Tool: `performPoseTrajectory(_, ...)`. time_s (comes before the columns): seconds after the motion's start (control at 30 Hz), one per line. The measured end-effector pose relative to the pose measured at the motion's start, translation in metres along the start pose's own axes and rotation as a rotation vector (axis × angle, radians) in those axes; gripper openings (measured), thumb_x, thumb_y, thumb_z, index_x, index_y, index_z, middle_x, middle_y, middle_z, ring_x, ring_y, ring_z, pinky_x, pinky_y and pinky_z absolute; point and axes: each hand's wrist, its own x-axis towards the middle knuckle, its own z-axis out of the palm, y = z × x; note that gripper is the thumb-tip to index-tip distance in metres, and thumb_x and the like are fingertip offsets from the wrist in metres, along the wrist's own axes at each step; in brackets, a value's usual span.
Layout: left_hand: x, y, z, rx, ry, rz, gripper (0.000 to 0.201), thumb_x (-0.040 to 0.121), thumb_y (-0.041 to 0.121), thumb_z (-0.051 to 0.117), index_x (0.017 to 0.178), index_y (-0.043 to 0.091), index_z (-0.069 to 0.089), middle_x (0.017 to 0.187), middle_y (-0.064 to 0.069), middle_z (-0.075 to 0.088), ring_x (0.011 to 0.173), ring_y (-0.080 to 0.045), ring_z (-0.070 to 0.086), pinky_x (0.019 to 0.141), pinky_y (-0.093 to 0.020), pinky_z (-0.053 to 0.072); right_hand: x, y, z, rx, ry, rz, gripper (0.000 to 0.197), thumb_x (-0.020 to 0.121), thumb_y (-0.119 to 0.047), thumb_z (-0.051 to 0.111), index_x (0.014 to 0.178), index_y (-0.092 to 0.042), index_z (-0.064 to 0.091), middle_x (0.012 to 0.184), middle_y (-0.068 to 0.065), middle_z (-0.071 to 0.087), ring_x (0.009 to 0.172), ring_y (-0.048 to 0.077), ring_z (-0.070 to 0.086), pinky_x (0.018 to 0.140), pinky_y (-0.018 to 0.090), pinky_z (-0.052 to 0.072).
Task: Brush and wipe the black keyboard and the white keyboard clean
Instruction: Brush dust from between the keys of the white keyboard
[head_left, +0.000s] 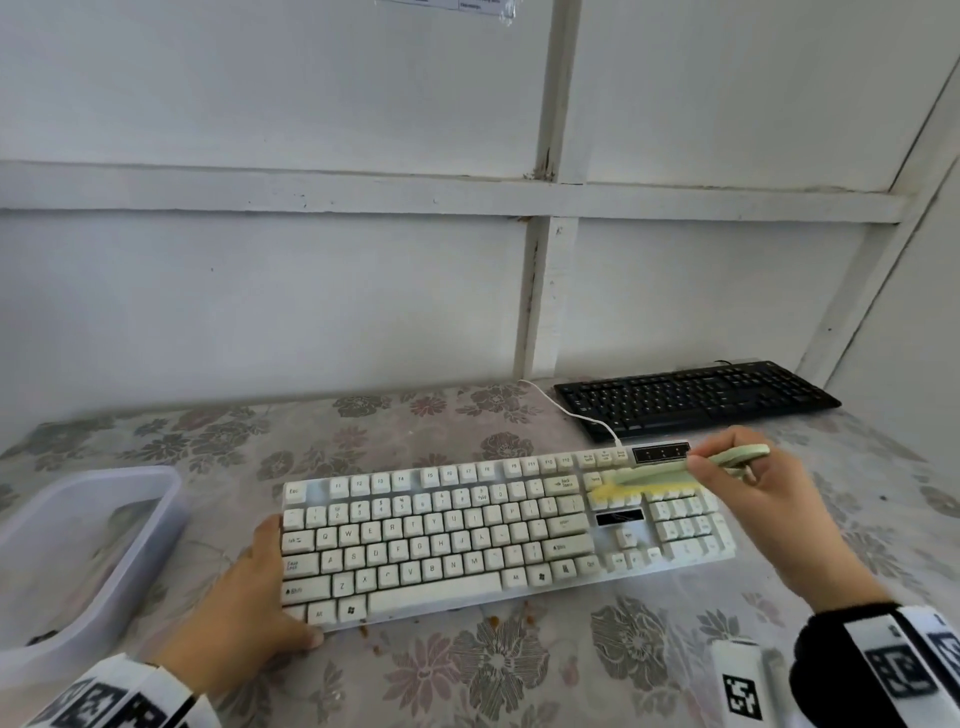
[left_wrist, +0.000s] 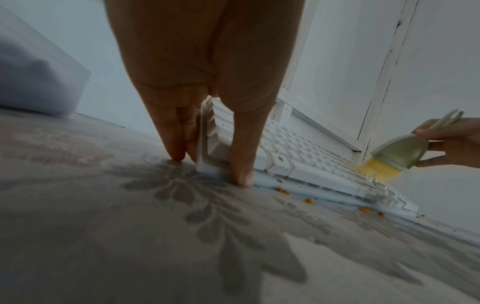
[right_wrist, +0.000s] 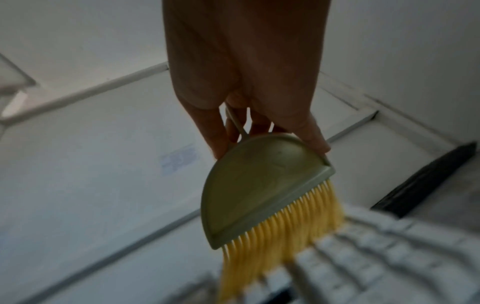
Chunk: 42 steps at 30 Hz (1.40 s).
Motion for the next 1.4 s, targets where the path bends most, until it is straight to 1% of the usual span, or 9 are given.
performPoseTrajectory(0.17, 0.000, -0.001, 0.000, 0.003, -0.009, 0.003, 0.105, 0.045, 0.026, 0.081, 0.131, 0.029, 0.019, 0.119, 0.012, 0.043, 0.108, -0.008, 0.049, 0.088, -0.024, 0.045, 0.014, 0.011, -0.030, -0.290, 0.193, -0.005, 0.021, 0.086, -0.013, 0.064, 0.070, -0.025, 0.058, 0.079, 0.002, 0.062, 0.073, 0.022, 0.057, 0.059, 0.031, 0.040)
performPoseTrajectory(0.37, -0.001, 0.001, -0.001, 0.006, -0.009, -0.014, 0.108, 0.046, 0.023, 0.081, 0.135, 0.024, 0.018, 0.122, 0.007, 0.047, 0.107, -0.010, 0.051, 0.088, -0.025, 0.045, 0.004, 0.006, -0.025, 0.034, 0.081, -0.048, 0.016, 0.086, -0.007, 0.063, 0.073, -0.016, 0.062, 0.062, -0.014, 0.061, 0.057, 0.000, 0.052, 0.051, 0.005, 0.038)
performPoseTrajectory(0.53, -0.002, 0.005, 0.002, 0.013, -0.016, -0.021, 0.103, 0.055, 0.019, 0.083, 0.134, 0.025, 0.016, 0.122, 0.010, 0.045, 0.108, -0.008, 0.049, 0.080, -0.015, 0.040, -0.003, 0.009, -0.024, 0.096, 0.163, -0.005, 0.022, 0.088, -0.012, 0.063, 0.072, -0.027, 0.064, 0.054, -0.018, 0.057, 0.049, -0.002, 0.048, 0.044, 0.007, 0.036)
performPoseTrajectory(0.67, -0.002, 0.002, 0.002, 0.010, -0.003, -0.002, 0.104, 0.054, 0.021, 0.083, 0.134, 0.027, 0.019, 0.122, 0.014, 0.043, 0.108, -0.005, 0.047, 0.078, -0.013, 0.037, -0.029, -0.043, 0.010, 0.127, 0.075, -0.119, 0.010, 0.086, -0.013, 0.064, 0.078, -0.019, 0.064, 0.064, -0.014, 0.061, 0.056, -0.002, 0.051, 0.050, 0.005, 0.038)
performPoseTrajectory(0.83, -0.002, 0.004, 0.001, 0.025, 0.018, 0.045, 0.097, 0.057, 0.020, 0.083, 0.131, 0.028, 0.021, 0.117, 0.015, 0.041, 0.107, -0.004, 0.046, 0.083, -0.014, 0.037, -0.080, -0.100, 0.114, 0.102, -0.237, -0.219, 0.014, 0.083, -0.021, 0.069, 0.076, -0.030, 0.061, 0.090, -0.016, 0.062, 0.090, 0.003, 0.057, 0.076, 0.010, 0.039)
performPoseTrajectory(1.0, 0.014, -0.026, 0.009, 0.054, 0.019, 0.100, 0.088, 0.050, 0.052, 0.082, 0.122, 0.024, 0.040, 0.110, 0.017, 0.054, 0.102, -0.002, 0.058, 0.083, -0.021, 0.052, -0.104, -0.115, 0.186, 0.061, -0.325, -0.296, 0.015, 0.080, -0.033, 0.055, 0.093, -0.039, 0.050, 0.091, -0.019, 0.056, 0.096, 0.003, 0.050, 0.090, 0.036, 0.040)
performPoseTrajectory(1.07, 0.022, -0.037, 0.014, 0.051, 0.003, 0.110, 0.080, 0.054, 0.055, 0.078, 0.118, 0.019, 0.047, 0.108, 0.015, 0.055, 0.101, -0.001, 0.058, 0.081, -0.020, 0.051, -0.110, -0.115, 0.195, -0.016, -0.356, -0.281, 0.013, 0.082, -0.036, 0.050, 0.095, -0.038, 0.049, 0.099, -0.019, 0.055, 0.100, 0.001, 0.046, 0.096, 0.037, 0.033)
performPoseTrajectory(1.27, 0.013, -0.022, 0.008, 0.047, 0.060, 0.102, 0.097, 0.048, 0.044, 0.084, 0.129, 0.026, 0.033, 0.115, 0.014, 0.053, 0.104, -0.004, 0.057, 0.088, -0.029, 0.053, -0.111, -0.102, 0.200, -0.185, -0.280, -0.250, 0.013, 0.079, -0.035, 0.050, 0.092, -0.037, 0.048, 0.098, -0.019, 0.055, 0.098, 0.007, 0.047, 0.092, 0.039, 0.031)
performPoseTrajectory(1.4, 0.002, 0.000, 0.004, 0.035, 0.048, 0.044, 0.094, 0.060, 0.029, 0.082, 0.132, 0.023, 0.021, 0.113, 0.012, 0.044, 0.104, -0.007, 0.050, 0.091, -0.021, 0.044, -0.105, -0.099, 0.189, -0.273, -0.164, -0.232, 0.011, 0.074, -0.032, 0.050, 0.084, -0.036, 0.051, 0.092, -0.019, 0.056, 0.091, 0.009, 0.050, 0.087, 0.045, 0.039)
